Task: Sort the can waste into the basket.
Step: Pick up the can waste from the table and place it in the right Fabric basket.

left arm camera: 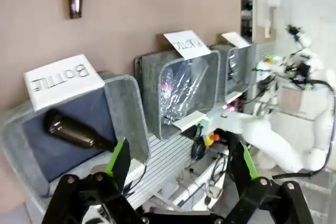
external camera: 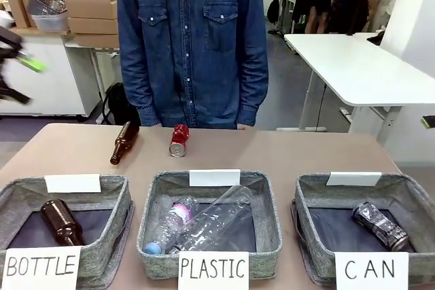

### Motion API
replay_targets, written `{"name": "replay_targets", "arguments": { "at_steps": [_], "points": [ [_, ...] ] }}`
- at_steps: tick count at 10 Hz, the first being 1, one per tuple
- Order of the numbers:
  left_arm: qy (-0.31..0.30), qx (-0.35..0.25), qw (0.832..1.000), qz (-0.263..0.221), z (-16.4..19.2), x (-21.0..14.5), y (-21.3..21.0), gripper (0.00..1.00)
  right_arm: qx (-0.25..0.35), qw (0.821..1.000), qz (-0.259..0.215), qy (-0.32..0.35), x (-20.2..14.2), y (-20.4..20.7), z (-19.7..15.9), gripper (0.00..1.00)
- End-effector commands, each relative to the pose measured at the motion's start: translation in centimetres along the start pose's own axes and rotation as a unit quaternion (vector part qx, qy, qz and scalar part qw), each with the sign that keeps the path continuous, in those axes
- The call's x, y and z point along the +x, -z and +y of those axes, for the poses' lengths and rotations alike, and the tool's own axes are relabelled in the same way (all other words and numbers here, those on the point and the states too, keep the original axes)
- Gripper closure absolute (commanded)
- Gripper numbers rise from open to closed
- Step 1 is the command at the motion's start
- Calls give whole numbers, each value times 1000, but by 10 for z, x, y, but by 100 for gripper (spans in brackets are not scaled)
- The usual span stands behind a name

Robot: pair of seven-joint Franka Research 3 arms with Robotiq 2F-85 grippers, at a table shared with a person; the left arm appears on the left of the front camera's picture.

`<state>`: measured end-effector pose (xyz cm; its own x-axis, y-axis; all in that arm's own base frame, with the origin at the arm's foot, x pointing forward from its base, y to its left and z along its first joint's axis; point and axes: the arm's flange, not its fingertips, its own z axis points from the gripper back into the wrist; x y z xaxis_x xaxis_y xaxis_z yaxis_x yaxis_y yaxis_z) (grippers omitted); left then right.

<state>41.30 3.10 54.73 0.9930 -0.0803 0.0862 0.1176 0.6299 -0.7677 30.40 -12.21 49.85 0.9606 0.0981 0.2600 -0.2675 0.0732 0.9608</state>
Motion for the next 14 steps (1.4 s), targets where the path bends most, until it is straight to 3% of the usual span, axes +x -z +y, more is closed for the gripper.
{"name": "replay_targets", "arguments": {
  "at_steps": [1,2,3,5,6,7,8,9,11,12,13,14],
  "points": [
    [12,11,1000,17,-11,26,41,0,-1,1000,6,-8,-1,-3,2,0],
    [-10,-17,1000,0,-21,33,47,0,-1,1000,6,-8,-1,-3,2,0],
    [10,10,1000,20,-8,16,35,0,-1,1000,6,-8,-1,-3,2,0],
    [10,10,1000,20,-8,16,35,0,-1,1000,6,-8,-1,-3,2,0],
    [8,5,1000,21,-12,28,55,0,-1,1000,6,-8,-1,-3,2,0],
    [-72,1,997,-38,-10,32,59,0,-1,1000,6,-8,-1,-3,2,0],
    [-121,55,988,-80,-13,57,100,0,-1,1000,6,-8,-1,-3,2,0],
    [-124,124,982,-75,-16,94,151,0,-1,1000,6,-8,-1,-3,2,0],
    [-121,157,980,-2,-19,149,216,0,-1,1000,6,-8,-1,-3,2,0],
    [-126,186,974,-11,-20,159,238,0,-1,1000,6,-8,-1,-3,2,0],
    [-117,198,973,-16,-23,156,233,0,-1,1000,6,-8,-1,-3,2,0],
    [-99,144,985,4,-27,129,180,0,-1,1000,6,-8,-1,-3,2,0]
  ]
}}
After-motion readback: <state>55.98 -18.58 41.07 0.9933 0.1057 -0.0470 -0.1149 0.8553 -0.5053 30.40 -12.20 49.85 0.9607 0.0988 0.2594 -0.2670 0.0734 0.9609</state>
